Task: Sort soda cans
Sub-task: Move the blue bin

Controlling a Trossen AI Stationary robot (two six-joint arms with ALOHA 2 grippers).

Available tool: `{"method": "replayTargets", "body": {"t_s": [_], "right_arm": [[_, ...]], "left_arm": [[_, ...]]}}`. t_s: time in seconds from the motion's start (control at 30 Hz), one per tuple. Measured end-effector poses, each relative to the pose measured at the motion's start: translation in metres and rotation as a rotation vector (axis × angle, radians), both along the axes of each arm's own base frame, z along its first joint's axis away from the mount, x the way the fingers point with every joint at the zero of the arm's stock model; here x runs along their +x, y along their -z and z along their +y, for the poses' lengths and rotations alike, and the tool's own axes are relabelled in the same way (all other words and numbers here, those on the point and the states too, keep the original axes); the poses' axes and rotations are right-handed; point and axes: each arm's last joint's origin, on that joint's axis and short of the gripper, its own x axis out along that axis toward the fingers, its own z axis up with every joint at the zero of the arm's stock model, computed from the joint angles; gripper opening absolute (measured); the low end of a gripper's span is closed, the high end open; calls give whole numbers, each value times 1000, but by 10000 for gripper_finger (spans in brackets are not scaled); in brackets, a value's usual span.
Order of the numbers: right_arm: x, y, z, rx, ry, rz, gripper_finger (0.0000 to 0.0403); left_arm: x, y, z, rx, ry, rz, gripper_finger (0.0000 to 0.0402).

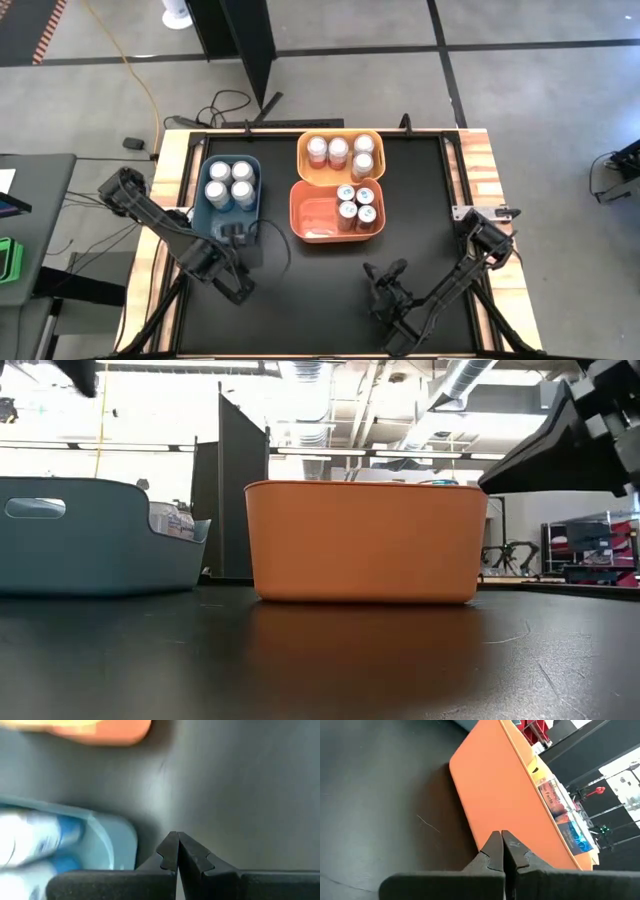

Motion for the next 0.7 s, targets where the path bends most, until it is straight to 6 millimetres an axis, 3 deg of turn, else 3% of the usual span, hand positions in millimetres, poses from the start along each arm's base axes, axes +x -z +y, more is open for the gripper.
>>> {"method": "replayTargets", "body": {"t_s": [0.27,0.6,0.7], "right_arm": [[1,-1,1,2,-2,-6,4],[1,-1,1,3,-2,-8,4],[1,-1,1,3,-2,-8,4]], "left_arm": [[-23,10,7,-12,-54,302,17],[-30,31,11,106,-40,342,184],[-32,40,14,149,-31,365,215]]}}
